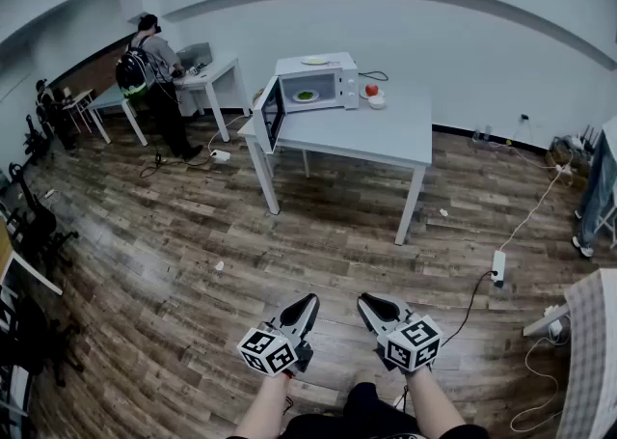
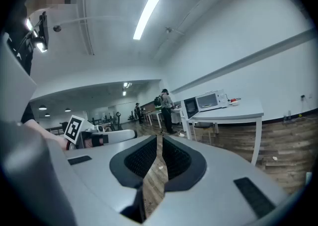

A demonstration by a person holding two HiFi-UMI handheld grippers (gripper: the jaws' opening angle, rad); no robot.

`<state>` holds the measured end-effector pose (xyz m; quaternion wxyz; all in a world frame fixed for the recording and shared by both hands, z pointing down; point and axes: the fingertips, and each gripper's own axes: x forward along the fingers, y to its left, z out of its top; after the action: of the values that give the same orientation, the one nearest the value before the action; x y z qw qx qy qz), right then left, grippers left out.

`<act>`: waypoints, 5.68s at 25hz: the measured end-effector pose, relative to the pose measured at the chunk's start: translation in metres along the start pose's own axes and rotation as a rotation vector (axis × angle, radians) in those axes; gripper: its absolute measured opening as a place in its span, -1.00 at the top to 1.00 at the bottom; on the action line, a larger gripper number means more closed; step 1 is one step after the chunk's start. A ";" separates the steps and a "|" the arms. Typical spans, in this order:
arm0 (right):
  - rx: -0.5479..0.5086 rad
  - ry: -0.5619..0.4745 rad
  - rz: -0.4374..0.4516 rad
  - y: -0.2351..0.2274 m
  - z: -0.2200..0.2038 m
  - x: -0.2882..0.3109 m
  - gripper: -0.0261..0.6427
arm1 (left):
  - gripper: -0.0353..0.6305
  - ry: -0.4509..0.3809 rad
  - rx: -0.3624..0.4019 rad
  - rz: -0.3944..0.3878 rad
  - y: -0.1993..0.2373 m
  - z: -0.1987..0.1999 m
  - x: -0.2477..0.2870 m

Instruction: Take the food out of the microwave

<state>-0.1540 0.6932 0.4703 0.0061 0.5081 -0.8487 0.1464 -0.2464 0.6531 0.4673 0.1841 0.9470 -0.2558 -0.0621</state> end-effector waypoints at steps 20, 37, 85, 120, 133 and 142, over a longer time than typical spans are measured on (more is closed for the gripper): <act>-0.046 -0.006 0.082 -0.104 0.035 0.036 0.76 | 0.84 -0.082 0.009 0.105 0.027 0.016 0.106; 0.019 -0.005 0.074 -0.167 0.044 0.082 0.76 | 0.84 -0.036 -0.029 0.099 0.077 0.016 0.179; 0.087 -0.058 -0.012 -0.356 0.128 0.381 0.76 | 0.84 -0.006 -0.100 0.106 0.366 0.103 0.372; 0.094 0.053 0.145 -0.525 0.176 0.533 0.75 | 0.84 -0.069 -0.128 0.250 0.485 0.142 0.553; 0.121 0.083 0.121 -0.554 0.165 0.552 0.75 | 0.84 -0.052 -0.168 0.258 0.511 0.133 0.585; 0.119 0.070 0.088 -0.587 0.187 0.593 0.75 | 0.84 -0.032 -0.147 0.187 0.543 0.154 0.640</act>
<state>0.0930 -0.1234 0.5281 -0.0008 0.4643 -0.8593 0.2145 0.0215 -0.1552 0.5167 0.2539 0.9020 -0.3404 -0.0782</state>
